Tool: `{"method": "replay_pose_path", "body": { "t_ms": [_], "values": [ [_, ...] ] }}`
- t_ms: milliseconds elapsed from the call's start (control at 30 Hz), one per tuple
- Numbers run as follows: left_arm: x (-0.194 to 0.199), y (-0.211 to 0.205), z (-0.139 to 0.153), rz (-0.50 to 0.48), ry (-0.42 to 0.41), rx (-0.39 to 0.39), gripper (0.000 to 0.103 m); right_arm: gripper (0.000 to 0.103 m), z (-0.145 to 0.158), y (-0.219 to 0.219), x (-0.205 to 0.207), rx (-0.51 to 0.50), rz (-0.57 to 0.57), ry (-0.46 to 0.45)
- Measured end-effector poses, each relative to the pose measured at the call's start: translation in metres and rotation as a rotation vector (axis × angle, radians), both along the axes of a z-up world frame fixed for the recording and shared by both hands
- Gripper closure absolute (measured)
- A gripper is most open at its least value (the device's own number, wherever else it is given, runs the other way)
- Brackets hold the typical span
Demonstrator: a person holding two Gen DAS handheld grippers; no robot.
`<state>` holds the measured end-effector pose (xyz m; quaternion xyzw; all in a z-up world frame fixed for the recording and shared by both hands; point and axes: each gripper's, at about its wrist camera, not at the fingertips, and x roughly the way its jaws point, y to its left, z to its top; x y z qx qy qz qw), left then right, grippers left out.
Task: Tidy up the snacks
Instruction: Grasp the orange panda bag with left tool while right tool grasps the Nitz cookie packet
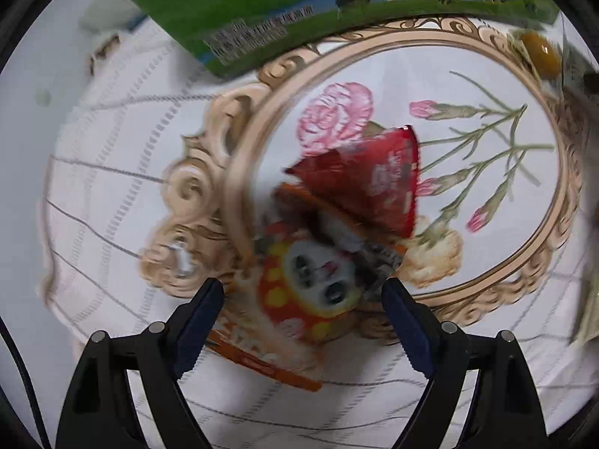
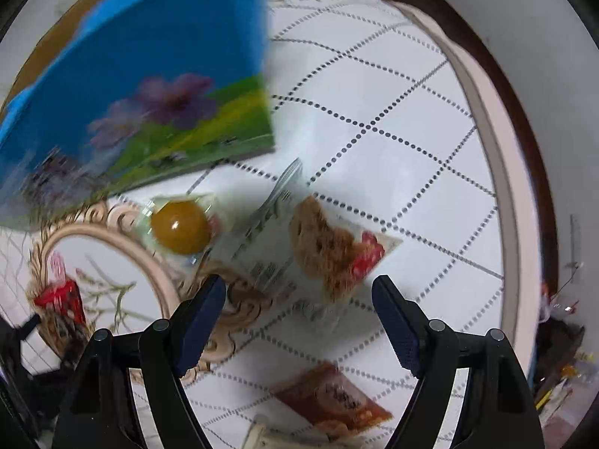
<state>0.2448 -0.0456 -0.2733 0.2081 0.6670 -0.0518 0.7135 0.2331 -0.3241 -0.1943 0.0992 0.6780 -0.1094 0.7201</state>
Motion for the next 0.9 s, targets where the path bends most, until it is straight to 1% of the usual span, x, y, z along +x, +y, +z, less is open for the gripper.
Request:
{"method": "replay_pose_path", "body": {
  "t_ms": [33, 100, 167, 233, 267, 300, 333, 400, 433, 467, 500, 533, 633, 700, 733, 767, 800, 833, 867, 900],
  "values": [
    [0.000, 0.000, 0.000, 0.036, 0.021, -0.040, 0.017, 0.020, -0.006, -0.006, 0.003, 0.017, -0.014, 0.001],
    [-0.002, 0.003, -0.002, 0.121, 0.077, -0.146, 0.017, 0.020, -0.016, -0.013, 0.005, 0.088, -0.029, 0.006],
    [-0.007, 0.006, -0.002, 0.191, 0.114, -0.229, 0.017, 0.020, -0.021, -0.013, 0.002, 0.168, -0.033, 0.025],
    [-0.011, 0.009, 0.001, 0.235, 0.129, -0.277, 0.017, 0.020, -0.024, -0.007, -0.004, 0.294, -0.029, 0.062],
    [-0.014, 0.012, 0.003, 0.253, 0.129, -0.296, 0.017, 0.020, -0.022, -0.004, -0.006, 0.320, -0.021, 0.066],
    [-0.017, 0.014, 0.005, 0.264, 0.125, -0.304, 0.017, 0.020, -0.015, 0.002, -0.008, 0.318, 0.014, 0.054],
    [-0.019, 0.016, 0.006, 0.268, 0.121, -0.305, 0.017, 0.020, -0.010, 0.006, -0.008, 0.288, 0.047, 0.040],
    [-0.023, 0.018, 0.007, 0.261, 0.115, -0.294, 0.017, 0.020, -0.001, 0.016, -0.005, 0.168, 0.136, 0.016],
    [-0.025, 0.016, 0.008, 0.252, 0.115, -0.282, 0.017, 0.020, 0.000, 0.024, -0.002, 0.102, 0.208, 0.012],
    [-0.026, 0.017, 0.005, 0.229, 0.111, -0.267, 0.017, 0.020, -0.002, 0.031, 0.000, 0.064, 0.250, 0.020],
    [-0.028, 0.019, 0.012, 0.212, 0.113, -0.258, 0.017, 0.020, -0.004, 0.041, 0.002, 0.018, 0.317, 0.030],
    [-0.029, 0.016, 0.011, 0.195, 0.116, -0.245, 0.017, 0.020, -0.007, 0.050, 0.003, -0.002, 0.368, 0.041],
    [-0.036, 0.005, 0.002, 0.135, 0.120, -0.198, 0.017, 0.020, -0.023, 0.078, -0.001, -0.055, 0.520, 0.117],
    [-0.038, -0.003, -0.009, 0.119, 0.114, -0.166, 0.017, 0.020, -0.032, 0.091, -0.008, -0.116, 0.580, 0.140],
    [-0.038, -0.005, -0.011, 0.123, 0.107, -0.161, 0.017, 0.020, -0.035, 0.095, -0.010, -0.140, 0.587, 0.148],
    [-0.038, -0.009, -0.014, 0.138, 0.096, -0.164, 0.024, 0.020, -0.037, 0.098, -0.012, -0.148, 0.575, 0.150],
    [-0.037, -0.008, -0.015, 0.163, 0.091, -0.171, 0.031, 0.021, -0.039, 0.098, -0.013, -0.142, 0.540, 0.152],
    [-0.037, -0.009, -0.016, 0.193, 0.094, -0.186, 0.031, 0.022, -0.039, 0.092, -0.012, -0.115, 0.468, 0.162],
    [-0.036, -0.006, -0.015, 0.246, 0.100, -0.216, 0.031, 0.025, -0.039, 0.086, -0.011, -0.079, 0.399, 0.168],
    [-0.037, -0.005, -0.015, 0.280, 0.107, -0.243, 0.031, 0.026, -0.038, 0.077, -0.011, -0.014, 0.314, 0.169]
  ]
}}
